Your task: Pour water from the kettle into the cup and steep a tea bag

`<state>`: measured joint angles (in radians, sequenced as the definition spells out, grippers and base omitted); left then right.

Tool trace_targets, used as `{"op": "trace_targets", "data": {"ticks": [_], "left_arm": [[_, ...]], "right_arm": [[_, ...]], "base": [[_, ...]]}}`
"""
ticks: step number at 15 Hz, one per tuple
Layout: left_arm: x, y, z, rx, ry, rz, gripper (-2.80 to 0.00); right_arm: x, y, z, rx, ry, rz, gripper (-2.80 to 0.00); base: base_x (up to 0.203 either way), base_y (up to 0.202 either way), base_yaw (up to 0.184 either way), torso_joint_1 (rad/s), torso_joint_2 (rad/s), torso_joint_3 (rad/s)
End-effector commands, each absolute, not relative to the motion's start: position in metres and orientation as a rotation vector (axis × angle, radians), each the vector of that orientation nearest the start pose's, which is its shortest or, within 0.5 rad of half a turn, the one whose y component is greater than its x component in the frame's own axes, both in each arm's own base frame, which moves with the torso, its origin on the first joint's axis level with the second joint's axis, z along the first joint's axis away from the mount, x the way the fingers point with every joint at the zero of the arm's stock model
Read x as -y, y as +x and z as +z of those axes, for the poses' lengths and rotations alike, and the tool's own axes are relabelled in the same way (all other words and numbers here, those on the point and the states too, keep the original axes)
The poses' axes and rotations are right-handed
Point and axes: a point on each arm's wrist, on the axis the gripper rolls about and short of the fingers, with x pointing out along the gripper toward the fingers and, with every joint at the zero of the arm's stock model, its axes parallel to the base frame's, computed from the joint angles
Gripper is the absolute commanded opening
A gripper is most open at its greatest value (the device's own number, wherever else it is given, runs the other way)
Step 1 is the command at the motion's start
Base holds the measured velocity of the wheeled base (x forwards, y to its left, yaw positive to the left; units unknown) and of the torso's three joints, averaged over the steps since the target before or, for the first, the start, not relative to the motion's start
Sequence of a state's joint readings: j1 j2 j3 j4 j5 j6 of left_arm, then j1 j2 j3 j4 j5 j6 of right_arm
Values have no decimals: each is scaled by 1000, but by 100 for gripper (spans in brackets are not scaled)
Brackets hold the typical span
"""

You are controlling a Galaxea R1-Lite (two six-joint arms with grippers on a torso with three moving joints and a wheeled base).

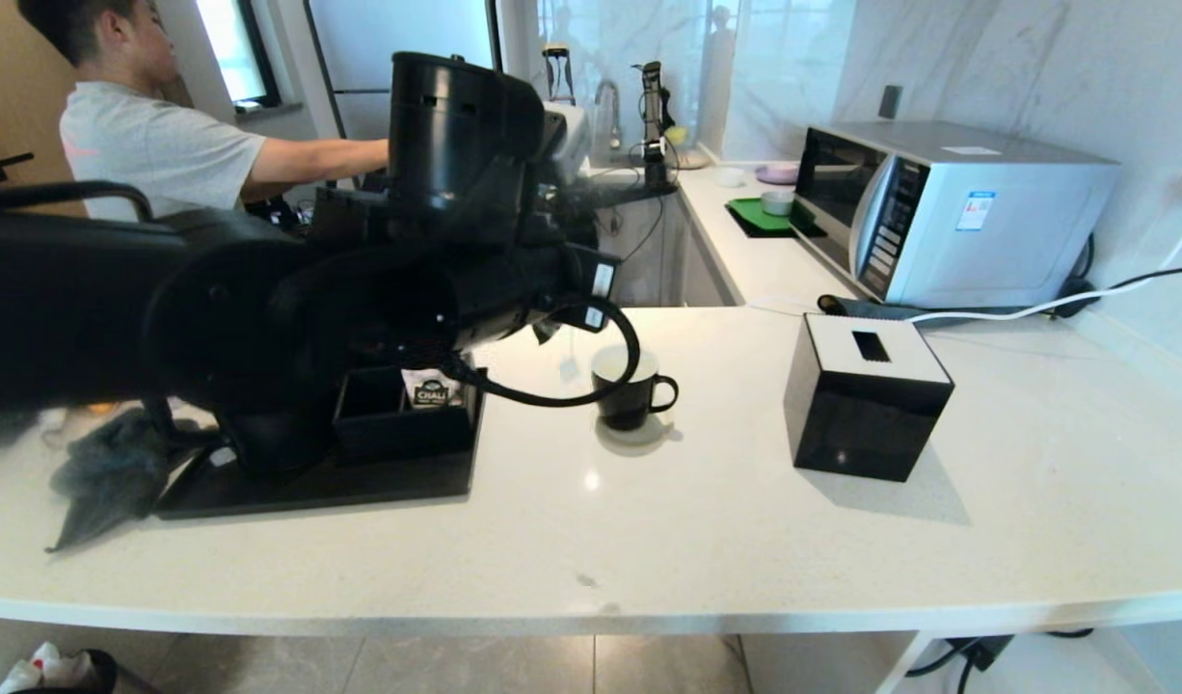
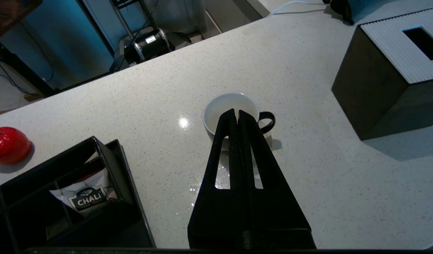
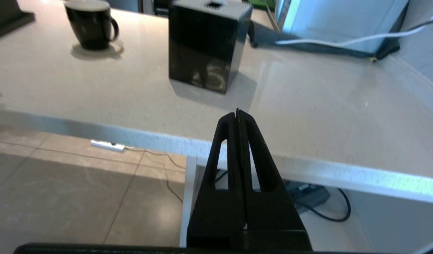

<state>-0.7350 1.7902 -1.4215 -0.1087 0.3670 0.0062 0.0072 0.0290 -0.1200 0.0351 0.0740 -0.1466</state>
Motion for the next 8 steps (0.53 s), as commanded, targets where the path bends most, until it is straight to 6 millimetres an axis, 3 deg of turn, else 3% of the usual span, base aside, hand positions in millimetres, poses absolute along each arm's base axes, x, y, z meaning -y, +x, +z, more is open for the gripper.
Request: {"op": "trace_targets", "data": {"ticks": [1,4,8], "left_arm": [[227,261,277,-218,142,-368,-280],[227,261,276,-219,143,-370,-280],[228,260,275,-222,145,-374,-280]], "right_arm": [[-2,-22,135,21,-149,112,-280],[-4,9,170,-47,-147,208,-280],[-13,87,208,-90,-146,322,-280]], "base": [[0,0,0,0,0,0],[0,0,0,0,0,0],[0,0,0,0,0,0]]}}
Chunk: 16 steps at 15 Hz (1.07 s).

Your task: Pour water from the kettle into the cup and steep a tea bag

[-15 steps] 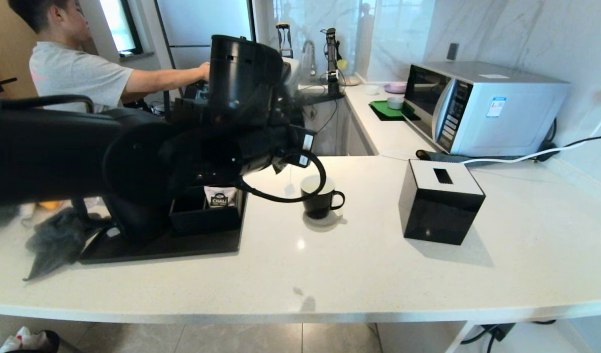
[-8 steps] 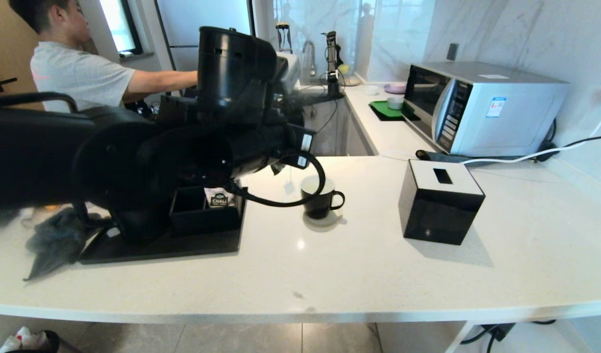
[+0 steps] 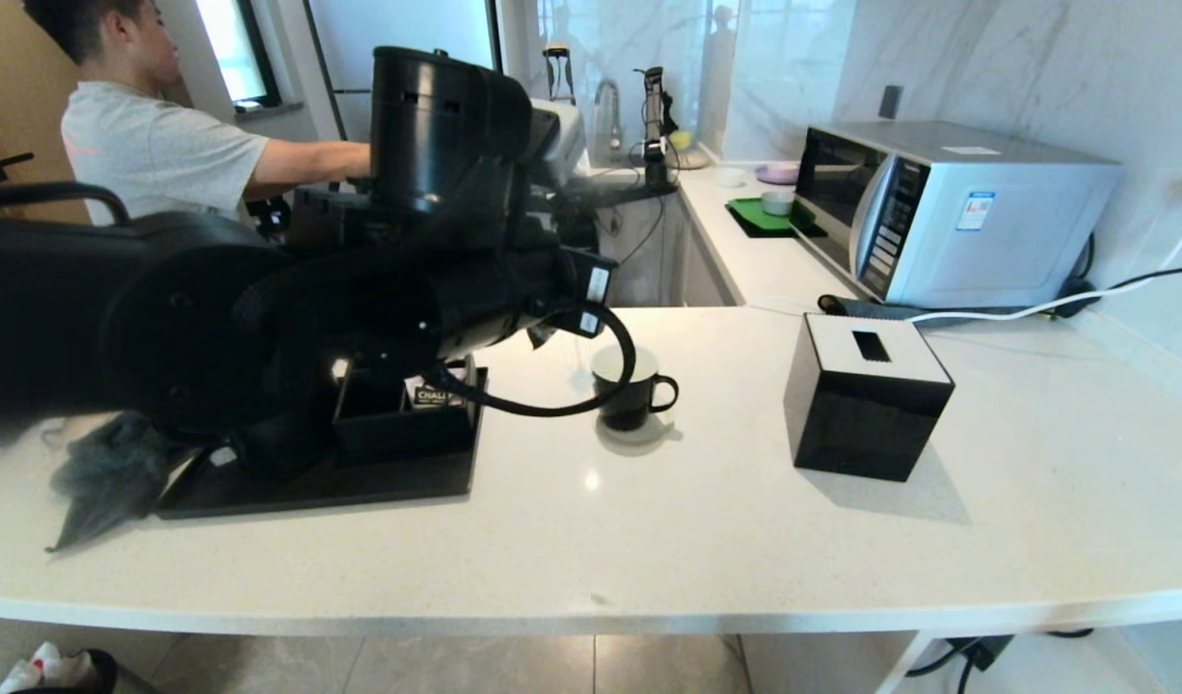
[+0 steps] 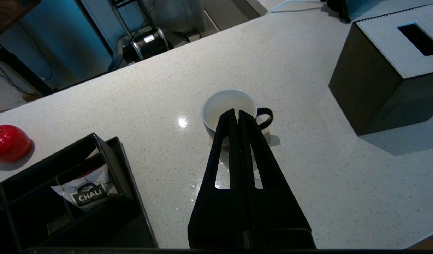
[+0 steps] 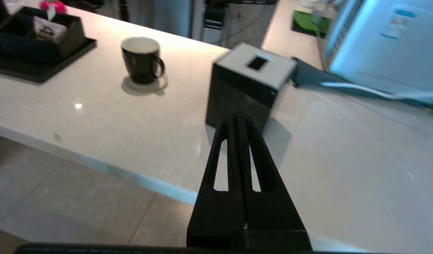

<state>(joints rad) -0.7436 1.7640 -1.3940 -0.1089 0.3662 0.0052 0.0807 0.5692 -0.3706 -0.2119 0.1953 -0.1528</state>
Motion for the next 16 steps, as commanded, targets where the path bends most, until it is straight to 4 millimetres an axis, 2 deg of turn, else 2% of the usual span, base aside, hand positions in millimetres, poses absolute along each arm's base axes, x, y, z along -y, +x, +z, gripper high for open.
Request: {"op": "trace_targets", "data": {"ticks": [1,4,7,11,16], "left_arm": [[229,260,275,-223,145,-374,-280],[229,260,274,-226,145,-374,-280],[233,257,273,-227,149,-389,-280],[237,253,274,-228,130,-404,-280],[237,252,275,-227,126,-405,-280]], "right_arm": [[-16,109,212,-89,-146,363,-280],[-34,170,207,-90,-170,540,-280],[-71,208,191,-63,-208,724,-280],[-111,229,184,-29,-221,862,-280],[-129,240,180,-37,-221,909,-280]], "base": [[0,0,0,0,0,0],[0,0,0,0,0,0],[0,0,0,0,0,0],[0,0,0,0,0,0],[0,0,0,0,0,0]]}}
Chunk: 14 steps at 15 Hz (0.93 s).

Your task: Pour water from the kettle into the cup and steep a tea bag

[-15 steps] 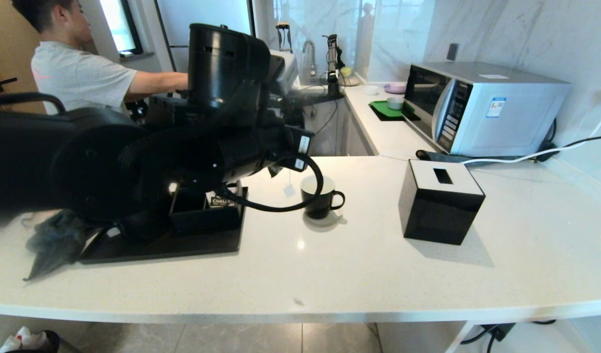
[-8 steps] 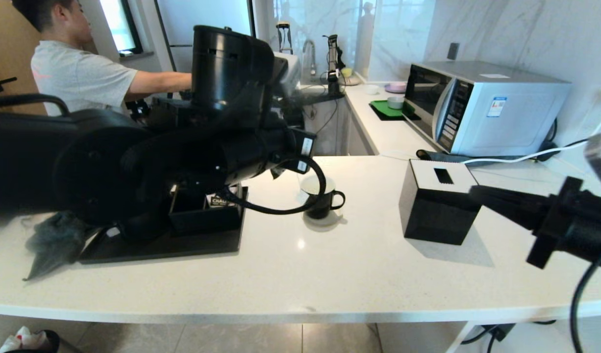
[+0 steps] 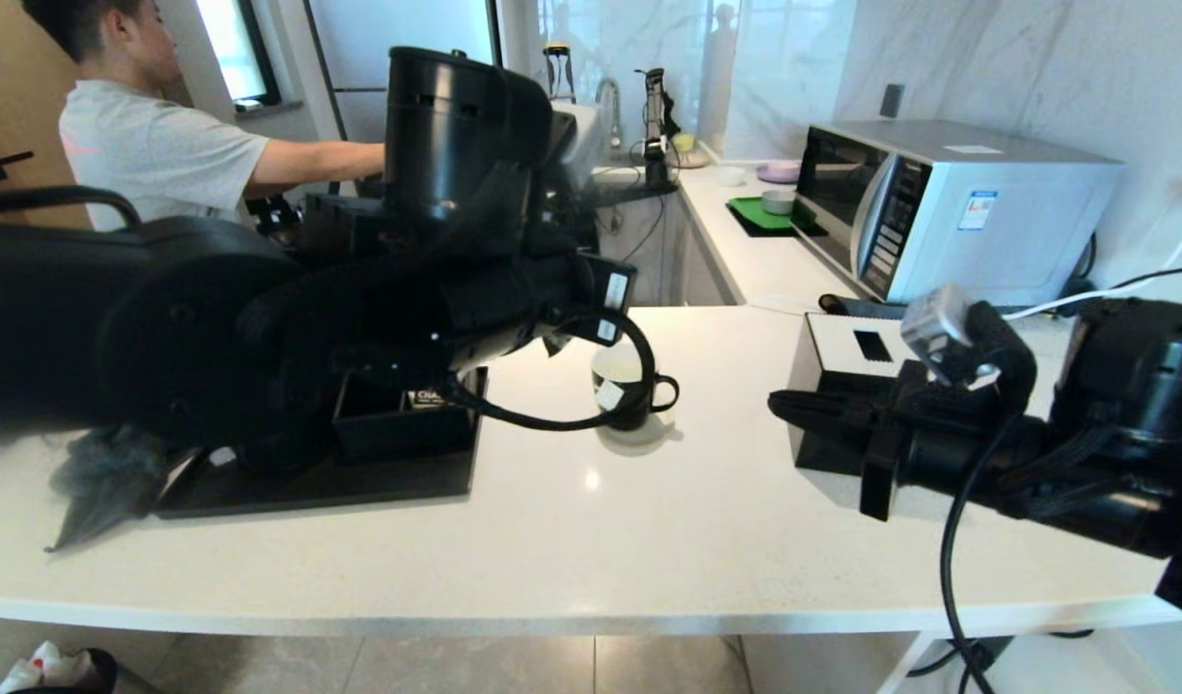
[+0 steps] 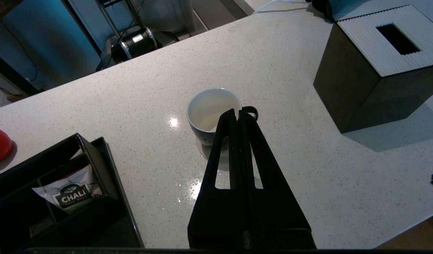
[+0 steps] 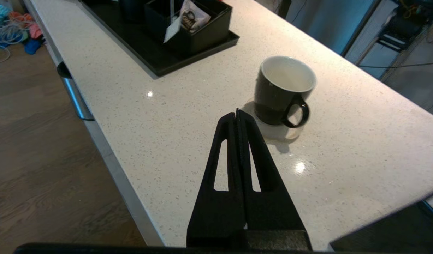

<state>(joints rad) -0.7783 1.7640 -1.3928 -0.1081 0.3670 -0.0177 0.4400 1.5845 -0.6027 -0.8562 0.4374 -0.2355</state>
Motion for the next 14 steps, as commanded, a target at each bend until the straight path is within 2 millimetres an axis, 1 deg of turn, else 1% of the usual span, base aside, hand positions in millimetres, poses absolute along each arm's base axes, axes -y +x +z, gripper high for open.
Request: {"op": "trace_targets", "data": {"ticks": [1,5,6,11,14], "left_arm": [[237,252,275,-227,126,-405,-280],[237,252,275,-227,125,-403,-280],[237,252,275,-227,125,-403,-280],[237,253,274,-228,122,-403,-280],[234,255,275,-234,91,-388,-280]], "right_arm": [[-133,241,179,-35,-221,921,-280],[-150,248,180,-23,-221,962,-280],[-154,249,180,-21,-223,974,0],[-167,259,182,3,-221,995,0],[-175,266,182,9,-218,1004,0]], "base": [[0,0,0,0,0,0],[0,0,0,0,0,0],[0,0,0,0,0,0],[0,0,0,0,0,0],[0,0,0,0,0,0]]}}
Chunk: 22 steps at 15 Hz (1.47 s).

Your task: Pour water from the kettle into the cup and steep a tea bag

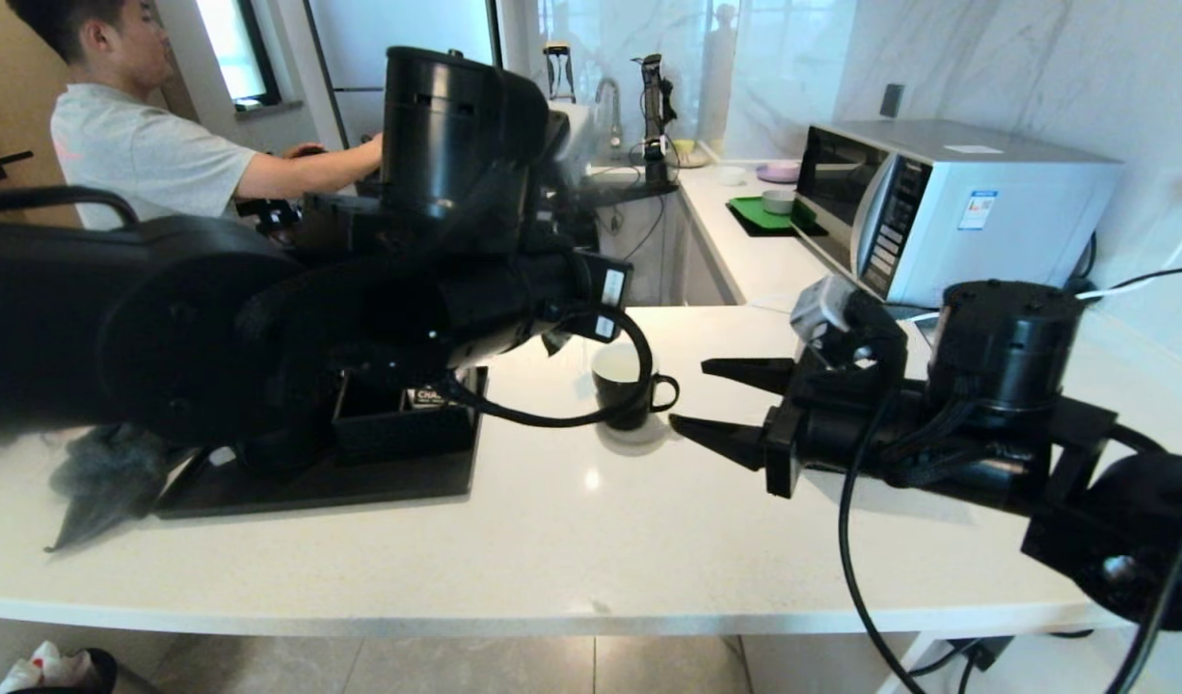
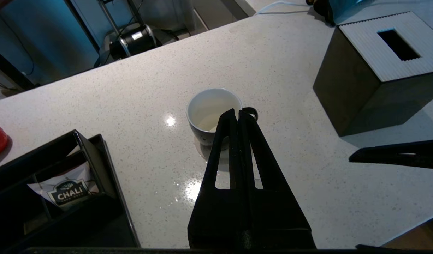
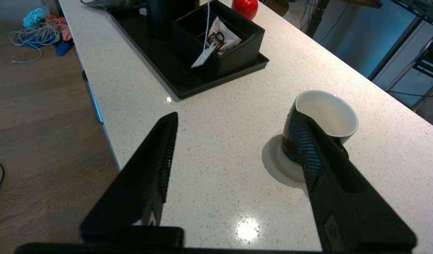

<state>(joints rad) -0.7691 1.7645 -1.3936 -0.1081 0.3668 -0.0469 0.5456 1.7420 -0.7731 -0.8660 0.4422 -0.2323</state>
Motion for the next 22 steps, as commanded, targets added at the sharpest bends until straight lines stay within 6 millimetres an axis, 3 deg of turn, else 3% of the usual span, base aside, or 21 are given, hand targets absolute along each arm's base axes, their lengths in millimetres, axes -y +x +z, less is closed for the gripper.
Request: {"op": "trace_targets", "data": {"ticks": [1,7,14,19,20,22], "left_arm": [[234,255,275,-237,73,-385,-280],[233,254,276,-236,60,-384,-280],[226,245,291,-198,38,-390,-280],[227,242,293,-193,40,-399,-280],[228,241,293,-193,40,-402,-280],[230,239,293,-193,41,-410,-280]], "right_arm": [[-179,268,185,15,-204,1012,0],[-189,273,178,-68,-80,1023,0],[-205,295,146,-77,-46,1028,0],[-217,313,151,-15,-42,1030,0],[-220,316,154,-4,-41,1030,-280],[-225,322,157,20,-39,1033,-280]], "base": [[0,0,0,0,0,0],[0,0,0,0,0,0],[0,0,0,0,0,0],[0,0,0,0,0,0],[0,0,0,0,0,0],[0,0,0,0,0,0]]}}
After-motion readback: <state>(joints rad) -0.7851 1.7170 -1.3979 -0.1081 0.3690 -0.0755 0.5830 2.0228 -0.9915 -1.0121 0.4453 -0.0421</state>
